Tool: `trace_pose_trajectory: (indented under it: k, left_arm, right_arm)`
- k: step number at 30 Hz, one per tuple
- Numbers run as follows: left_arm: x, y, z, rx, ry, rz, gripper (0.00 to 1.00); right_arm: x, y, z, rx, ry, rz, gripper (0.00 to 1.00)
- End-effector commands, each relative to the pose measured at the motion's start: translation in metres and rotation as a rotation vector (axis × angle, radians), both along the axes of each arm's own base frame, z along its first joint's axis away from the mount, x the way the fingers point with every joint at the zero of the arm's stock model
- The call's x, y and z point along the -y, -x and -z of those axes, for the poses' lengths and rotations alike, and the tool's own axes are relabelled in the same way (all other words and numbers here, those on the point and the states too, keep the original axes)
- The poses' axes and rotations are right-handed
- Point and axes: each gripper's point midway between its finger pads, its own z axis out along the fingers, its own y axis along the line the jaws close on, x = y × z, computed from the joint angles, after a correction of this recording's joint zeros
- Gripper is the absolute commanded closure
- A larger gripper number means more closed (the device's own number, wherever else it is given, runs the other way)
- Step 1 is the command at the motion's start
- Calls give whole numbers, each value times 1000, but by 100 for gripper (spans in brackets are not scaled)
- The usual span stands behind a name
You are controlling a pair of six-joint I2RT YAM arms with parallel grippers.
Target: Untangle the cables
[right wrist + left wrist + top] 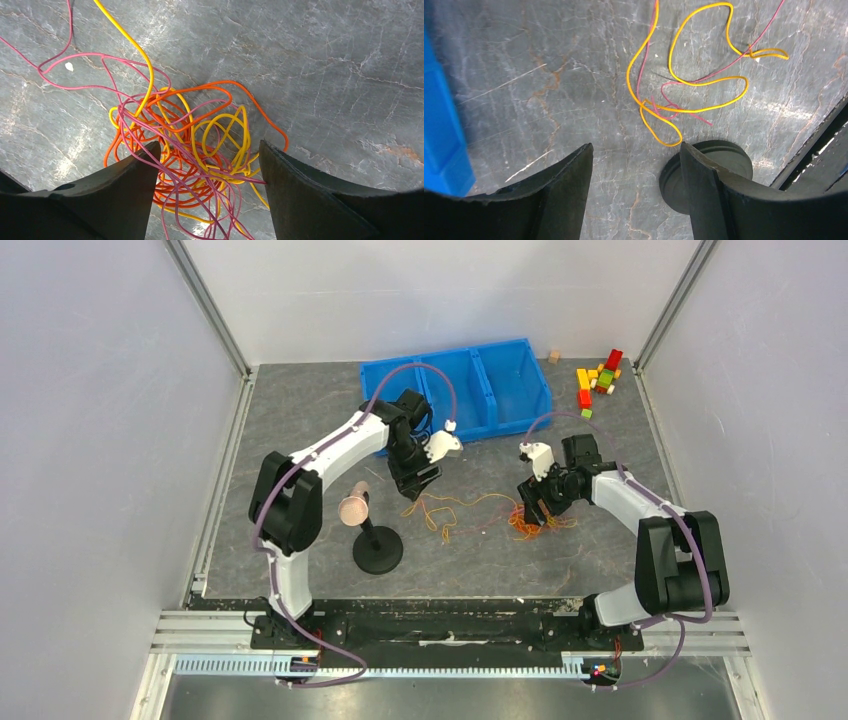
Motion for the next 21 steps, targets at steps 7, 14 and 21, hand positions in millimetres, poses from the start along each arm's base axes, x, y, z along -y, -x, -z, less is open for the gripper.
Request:
trace_pose_trajectory:
  k: [7,14,21]
  left_arm:
    - [0,16,25,-92,-57,63,28]
    - [1,25,40,-132,-67,71,23]
    - [-1,22,53,-108,-103,43,23]
  right_arm:
    - [1,-5,3,9,16,8,26]
    - [2,-5,5,4,22,8,27]
    - [3,-5,7,-3,26,11,27]
